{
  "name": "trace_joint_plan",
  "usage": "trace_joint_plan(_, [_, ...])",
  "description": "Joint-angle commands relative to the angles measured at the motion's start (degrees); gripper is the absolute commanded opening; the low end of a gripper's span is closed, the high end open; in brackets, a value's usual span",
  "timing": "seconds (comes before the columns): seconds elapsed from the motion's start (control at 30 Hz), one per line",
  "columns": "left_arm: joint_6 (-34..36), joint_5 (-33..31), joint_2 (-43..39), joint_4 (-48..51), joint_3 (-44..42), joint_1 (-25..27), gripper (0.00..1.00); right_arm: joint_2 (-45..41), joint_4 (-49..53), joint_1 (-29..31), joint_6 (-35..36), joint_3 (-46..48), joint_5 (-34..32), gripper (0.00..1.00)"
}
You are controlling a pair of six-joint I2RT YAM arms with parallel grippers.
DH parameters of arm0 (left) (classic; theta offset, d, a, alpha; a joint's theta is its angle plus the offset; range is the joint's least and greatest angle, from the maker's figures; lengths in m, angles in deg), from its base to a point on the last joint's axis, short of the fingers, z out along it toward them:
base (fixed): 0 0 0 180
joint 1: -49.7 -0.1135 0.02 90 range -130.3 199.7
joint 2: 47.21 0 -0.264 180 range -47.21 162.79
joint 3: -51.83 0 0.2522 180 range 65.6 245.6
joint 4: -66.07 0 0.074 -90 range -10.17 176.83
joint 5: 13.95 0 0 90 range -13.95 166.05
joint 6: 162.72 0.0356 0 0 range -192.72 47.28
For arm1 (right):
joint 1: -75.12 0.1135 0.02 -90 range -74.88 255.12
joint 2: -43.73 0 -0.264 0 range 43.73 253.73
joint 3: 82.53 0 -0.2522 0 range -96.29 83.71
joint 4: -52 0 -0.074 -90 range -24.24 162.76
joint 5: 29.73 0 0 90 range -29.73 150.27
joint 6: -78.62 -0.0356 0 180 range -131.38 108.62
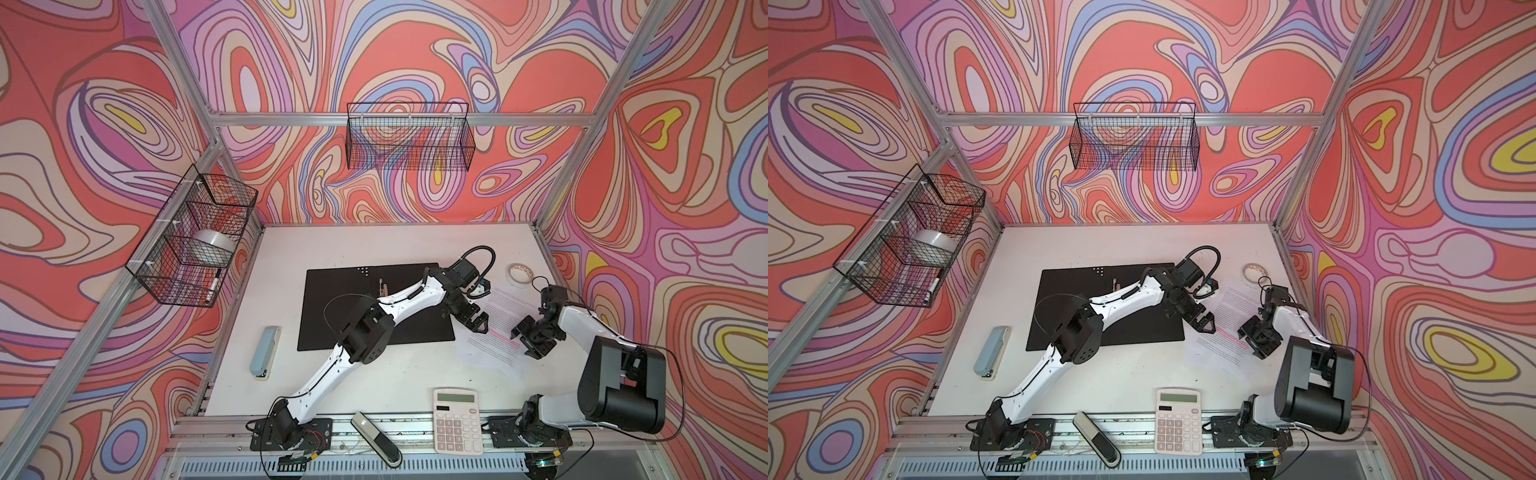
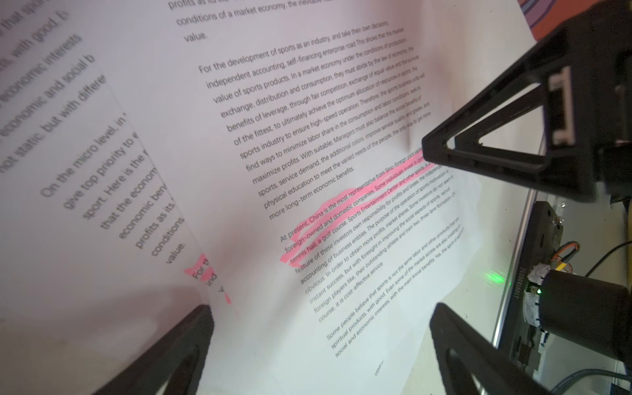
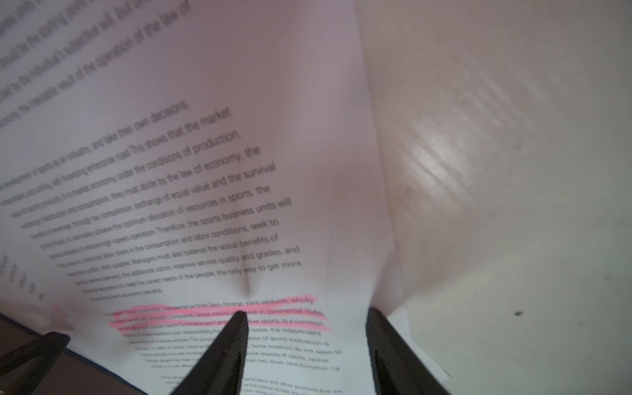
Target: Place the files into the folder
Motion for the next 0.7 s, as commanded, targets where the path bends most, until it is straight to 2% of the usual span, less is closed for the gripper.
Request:
trace_joint_plan(0.0, [0.09,-0.53,1.62,0.59,1.46,0.33,1.00,-1.03,-1.20,-0.06,0.88,0.79,1.69,0.57])
trace_joint_plan(0.23, [-1.21,-1.29,3.69,3.55,3.90,0.58,1.00,-0.74,-1.41,-0.06,1.74,0.83,3.22,0.58])
trace_joint_plan(0.67, [-2.15,2.57,5.26,8.00,4.94,1.06,1.00,5.49,-3.39,0.03,4.52,1.17,8.50,0.60])
